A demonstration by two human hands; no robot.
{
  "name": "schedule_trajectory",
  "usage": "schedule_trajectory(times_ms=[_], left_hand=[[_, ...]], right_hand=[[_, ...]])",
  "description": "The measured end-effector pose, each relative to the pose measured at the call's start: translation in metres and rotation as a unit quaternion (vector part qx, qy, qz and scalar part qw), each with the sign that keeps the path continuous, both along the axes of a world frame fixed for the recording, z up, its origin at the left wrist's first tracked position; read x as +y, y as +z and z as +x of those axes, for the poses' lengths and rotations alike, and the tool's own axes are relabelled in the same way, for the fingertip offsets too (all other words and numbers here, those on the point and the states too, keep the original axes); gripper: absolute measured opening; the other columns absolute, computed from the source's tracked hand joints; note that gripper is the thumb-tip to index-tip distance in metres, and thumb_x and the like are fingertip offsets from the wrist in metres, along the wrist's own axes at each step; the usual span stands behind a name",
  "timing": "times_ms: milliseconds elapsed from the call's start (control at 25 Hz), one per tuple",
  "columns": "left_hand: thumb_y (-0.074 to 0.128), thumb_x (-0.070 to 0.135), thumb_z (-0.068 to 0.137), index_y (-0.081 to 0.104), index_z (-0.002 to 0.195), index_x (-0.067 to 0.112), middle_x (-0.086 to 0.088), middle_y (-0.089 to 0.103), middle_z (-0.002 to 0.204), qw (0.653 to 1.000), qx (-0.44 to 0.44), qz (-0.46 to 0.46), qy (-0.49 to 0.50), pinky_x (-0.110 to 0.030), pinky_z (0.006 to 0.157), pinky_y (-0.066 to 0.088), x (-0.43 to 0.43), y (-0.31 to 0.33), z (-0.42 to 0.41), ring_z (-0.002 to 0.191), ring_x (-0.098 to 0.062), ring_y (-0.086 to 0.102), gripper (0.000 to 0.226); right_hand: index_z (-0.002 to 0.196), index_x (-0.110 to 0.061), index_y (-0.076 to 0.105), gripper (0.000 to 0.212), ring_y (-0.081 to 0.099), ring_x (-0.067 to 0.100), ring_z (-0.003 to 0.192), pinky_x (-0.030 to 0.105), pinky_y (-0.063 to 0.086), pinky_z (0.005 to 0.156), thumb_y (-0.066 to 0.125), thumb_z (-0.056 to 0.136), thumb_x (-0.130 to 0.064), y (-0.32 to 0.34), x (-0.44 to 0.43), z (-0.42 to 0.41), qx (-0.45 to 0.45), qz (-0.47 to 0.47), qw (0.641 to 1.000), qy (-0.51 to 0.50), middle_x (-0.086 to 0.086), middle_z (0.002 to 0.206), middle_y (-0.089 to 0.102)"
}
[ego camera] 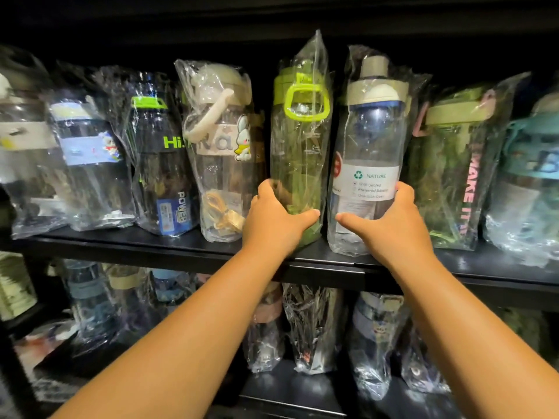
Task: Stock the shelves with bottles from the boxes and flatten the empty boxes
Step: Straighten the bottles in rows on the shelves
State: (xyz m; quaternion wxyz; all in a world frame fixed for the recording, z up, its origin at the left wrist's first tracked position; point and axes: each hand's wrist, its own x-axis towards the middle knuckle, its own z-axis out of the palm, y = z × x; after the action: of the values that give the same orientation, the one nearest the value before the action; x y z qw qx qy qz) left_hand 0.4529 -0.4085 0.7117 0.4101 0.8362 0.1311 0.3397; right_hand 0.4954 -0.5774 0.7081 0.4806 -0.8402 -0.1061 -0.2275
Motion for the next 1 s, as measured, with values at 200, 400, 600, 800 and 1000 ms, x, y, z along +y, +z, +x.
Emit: schedule_trajectory(times_ms=[200, 400, 600, 800, 1000], left_hand=[[0.08, 0.054, 0.073, 0.028, 0.15, 0.021, 0.0, 0.05, 0.142, 1.0, -0.002, 0.008, -0.004, -0.041, 0.1, 0.047, 0.002, -0.003, -0.008, 0.123, -0.024, 0.053, 0.099], [0.076, 0.058, 0.075, 0.02, 0.155, 0.022, -0.001, 0.043, 0.151, 1.0, -0.019, 0.017, 0.003, -0.04, 0.103, 0.043, 0.0, -0.012, -0.01, 0.133, -0.024, 0.047, 0.104], [0.075, 0.061, 0.073, 0.005, 0.155, 0.03, -0.006, 0.035, 0.154, 0.998, -0.05, 0.041, 0.01, -0.043, 0.104, 0.041, -0.005, -0.019, -0.02, 0.137, -0.026, 0.041, 0.112], [0.072, 0.045, 0.078, 0.029, 0.139, 0.028, -0.002, 0.039, 0.134, 0.953, -0.283, 0.083, -0.068, -0.044, 0.11, 0.038, -0.038, -0.04, -0.053, 0.127, -0.026, 0.044, 0.076], [0.067, 0.044, 0.079, 0.048, 0.127, 0.025, 0.011, 0.047, 0.124, 0.94, -0.21, 0.129, -0.238, -0.029, 0.104, 0.041, -0.125, -0.029, -0.044, 0.119, -0.009, 0.048, 0.055]], right_hand=[[0.141, -0.027, 0.029, 0.103, 0.053, 0.03, 0.12, 0.048, 0.05, 0.094, 0.077, 0.057, -0.064, -0.004, -0.004, -0.01, -0.015, -0.016, 1.0, 0.014, 0.003, 0.134, 0.054], [0.143, -0.026, 0.028, 0.108, 0.051, 0.03, 0.124, 0.049, 0.048, 0.097, 0.072, 0.056, -0.071, -0.009, 0.001, -0.01, -0.033, -0.024, 0.999, 0.004, 0.004, 0.137, 0.052], [0.15, -0.026, 0.028, 0.113, 0.044, 0.024, 0.134, 0.047, 0.044, 0.104, 0.065, 0.058, -0.081, -0.01, -0.005, -0.017, -0.019, -0.021, 1.0, -0.011, 0.002, 0.146, 0.046], [0.142, -0.024, 0.044, 0.076, 0.048, 0.021, 0.125, 0.032, 0.039, 0.103, 0.075, 0.077, -0.049, -0.016, -0.063, -0.032, -0.061, -0.022, 0.996, -0.067, 0.002, 0.136, 0.047], [0.139, -0.017, 0.047, 0.075, 0.049, 0.027, 0.125, 0.036, 0.038, 0.103, 0.079, 0.076, -0.039, -0.014, -0.155, -0.012, -0.066, -0.033, 0.983, -0.17, 0.011, 0.134, 0.049]])
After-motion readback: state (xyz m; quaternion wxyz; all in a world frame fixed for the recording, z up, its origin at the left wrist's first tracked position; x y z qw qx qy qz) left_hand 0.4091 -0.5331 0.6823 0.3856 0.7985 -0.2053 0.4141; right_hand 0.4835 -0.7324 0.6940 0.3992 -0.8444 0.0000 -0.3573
